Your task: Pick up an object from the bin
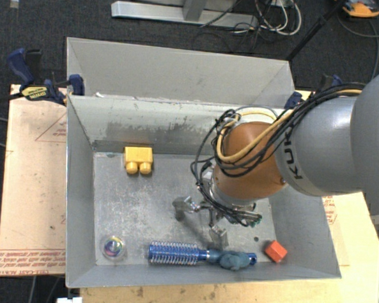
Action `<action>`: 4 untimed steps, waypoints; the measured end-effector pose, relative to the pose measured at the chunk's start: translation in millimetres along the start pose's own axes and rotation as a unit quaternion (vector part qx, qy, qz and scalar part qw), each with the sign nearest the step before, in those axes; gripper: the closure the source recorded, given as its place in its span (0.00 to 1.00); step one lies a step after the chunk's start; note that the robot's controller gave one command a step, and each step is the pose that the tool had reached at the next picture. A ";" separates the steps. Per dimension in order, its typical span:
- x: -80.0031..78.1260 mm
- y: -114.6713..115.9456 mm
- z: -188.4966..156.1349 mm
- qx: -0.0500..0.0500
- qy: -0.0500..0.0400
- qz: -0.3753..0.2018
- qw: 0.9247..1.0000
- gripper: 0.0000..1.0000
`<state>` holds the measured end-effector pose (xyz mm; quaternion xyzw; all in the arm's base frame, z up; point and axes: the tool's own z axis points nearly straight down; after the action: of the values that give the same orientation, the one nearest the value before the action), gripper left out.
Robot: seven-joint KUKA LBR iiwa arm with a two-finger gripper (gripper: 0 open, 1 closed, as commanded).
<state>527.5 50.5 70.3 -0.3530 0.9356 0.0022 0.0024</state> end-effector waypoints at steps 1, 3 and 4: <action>88.1 -61.1 -49.6 0.005 -0.001 0.083 0.997 0.00; 135.9 -105.2 -40.7 -0.003 -0.004 -0.021 1.000 0.00; 85.8 -44.3 -8.4 0.008 0.004 -0.088 0.996 0.00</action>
Offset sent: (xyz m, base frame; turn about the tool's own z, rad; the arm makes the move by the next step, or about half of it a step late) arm -0.0282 -0.1010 0.0470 0.1570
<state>492.3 -39.5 78.1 -0.4342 0.9008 -0.0070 0.0015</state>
